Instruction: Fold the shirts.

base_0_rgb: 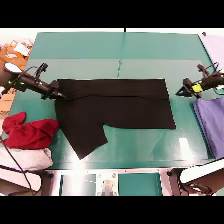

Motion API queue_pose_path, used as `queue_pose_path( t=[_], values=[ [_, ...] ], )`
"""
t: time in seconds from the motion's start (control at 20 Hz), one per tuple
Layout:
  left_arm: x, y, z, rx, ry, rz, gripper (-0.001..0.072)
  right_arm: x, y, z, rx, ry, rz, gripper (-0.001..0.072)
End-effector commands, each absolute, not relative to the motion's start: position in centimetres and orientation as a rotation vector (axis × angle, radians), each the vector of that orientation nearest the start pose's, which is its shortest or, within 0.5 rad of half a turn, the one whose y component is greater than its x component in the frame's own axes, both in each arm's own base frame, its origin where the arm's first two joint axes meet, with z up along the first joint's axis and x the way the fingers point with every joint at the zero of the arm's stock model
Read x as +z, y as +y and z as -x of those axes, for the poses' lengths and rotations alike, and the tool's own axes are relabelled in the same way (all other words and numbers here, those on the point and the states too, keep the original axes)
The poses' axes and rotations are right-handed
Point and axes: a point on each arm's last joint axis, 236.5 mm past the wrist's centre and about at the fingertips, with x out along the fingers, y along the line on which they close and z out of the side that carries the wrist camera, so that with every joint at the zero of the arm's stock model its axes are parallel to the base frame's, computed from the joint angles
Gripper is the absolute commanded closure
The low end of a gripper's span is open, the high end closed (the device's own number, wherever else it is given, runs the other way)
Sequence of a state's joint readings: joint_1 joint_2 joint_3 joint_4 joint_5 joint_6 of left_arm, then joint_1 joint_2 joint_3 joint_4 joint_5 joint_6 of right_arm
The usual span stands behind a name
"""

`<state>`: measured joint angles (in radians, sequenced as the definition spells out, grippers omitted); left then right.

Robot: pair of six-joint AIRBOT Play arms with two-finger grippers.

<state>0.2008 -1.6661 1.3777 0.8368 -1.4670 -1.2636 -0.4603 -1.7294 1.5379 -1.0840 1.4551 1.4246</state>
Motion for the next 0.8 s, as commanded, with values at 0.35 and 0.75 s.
queue_pose_path(
  t=[0.35,0.75],
  values=[
    [3.8,-4.9,-29.5,-0.281,1.393,0.418,0.0688,-4.3,-5.7,-24.6,-0.299,1.386,-0.773,0.0684],
    [-6.7,-7.9,-19.0,-0.132,1.519,0.673,0.0071,-9.5,-0.8,-24.7,-0.269,1.242,-1.057,0.0285]
  ],
)
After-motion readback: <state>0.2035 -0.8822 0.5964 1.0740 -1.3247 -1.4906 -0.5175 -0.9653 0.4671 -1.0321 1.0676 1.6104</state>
